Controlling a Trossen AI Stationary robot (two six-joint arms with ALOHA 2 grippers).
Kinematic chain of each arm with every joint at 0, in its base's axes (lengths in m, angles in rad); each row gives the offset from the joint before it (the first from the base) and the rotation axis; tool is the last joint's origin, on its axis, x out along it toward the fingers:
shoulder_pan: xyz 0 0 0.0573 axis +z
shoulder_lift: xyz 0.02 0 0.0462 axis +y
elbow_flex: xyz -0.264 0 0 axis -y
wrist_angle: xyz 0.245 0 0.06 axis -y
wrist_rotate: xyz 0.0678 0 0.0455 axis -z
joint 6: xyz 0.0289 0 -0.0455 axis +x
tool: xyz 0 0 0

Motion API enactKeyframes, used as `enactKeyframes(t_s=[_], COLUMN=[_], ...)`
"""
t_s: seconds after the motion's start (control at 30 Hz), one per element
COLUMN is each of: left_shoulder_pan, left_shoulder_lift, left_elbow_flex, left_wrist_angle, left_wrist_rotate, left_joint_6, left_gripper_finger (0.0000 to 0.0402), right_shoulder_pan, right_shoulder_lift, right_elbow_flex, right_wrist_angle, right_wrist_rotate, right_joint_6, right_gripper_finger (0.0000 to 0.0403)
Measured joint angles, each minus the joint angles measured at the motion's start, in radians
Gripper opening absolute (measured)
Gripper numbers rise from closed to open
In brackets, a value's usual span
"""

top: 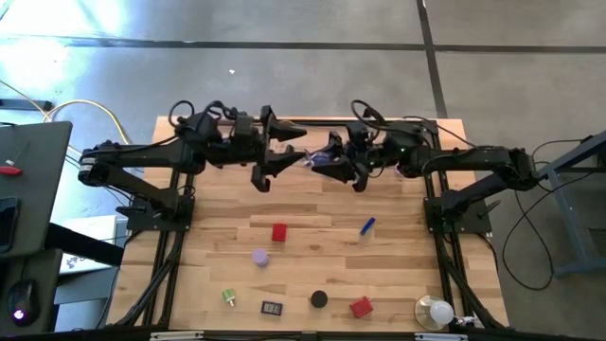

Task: Pick & Place Office items
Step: Put the top black hourglass into the right transparent bin

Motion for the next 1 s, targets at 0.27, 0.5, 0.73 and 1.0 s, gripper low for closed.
enactKeyframes(t_s=[0.27, 0.5, 0.73, 1.0], left_shoulder_pan=[-0.001, 0.043, 0.098, 0.125], left_shoulder_lift=[-0.080, -0.126, -0.132, -0.132], left_elbow_flex=[0.000, 0.001, 0.000, 0.000], left_wrist_angle=[-0.070, -0.367, -0.617, -0.687], left_wrist_rotate=[0.003, 0.021, 0.071, 0.076], left_joint_6=[-0.026, -0.136, -0.167, -0.168], left_gripper_finger=[0.0234, 0.0234, 0.0234, 0.0234], right_shoulder_pan=[-0.009, 0.038, 0.038, -0.055], right_shoulder_lift=[-0.066, -0.225, -0.357, -0.363], right_elbow_flex=[0.000, 0.001, 0.002, 0.001], right_wrist_angle=[-0.283, -0.604, -1.035, -1.585], right_wrist_rotate=[0.010, 0.249, 0.443, 0.602], right_joint_6=[-0.073, -0.240, -0.180, 0.006], right_gripper_finger=[0.0183, 0.0183, 0.0183, 0.0183])
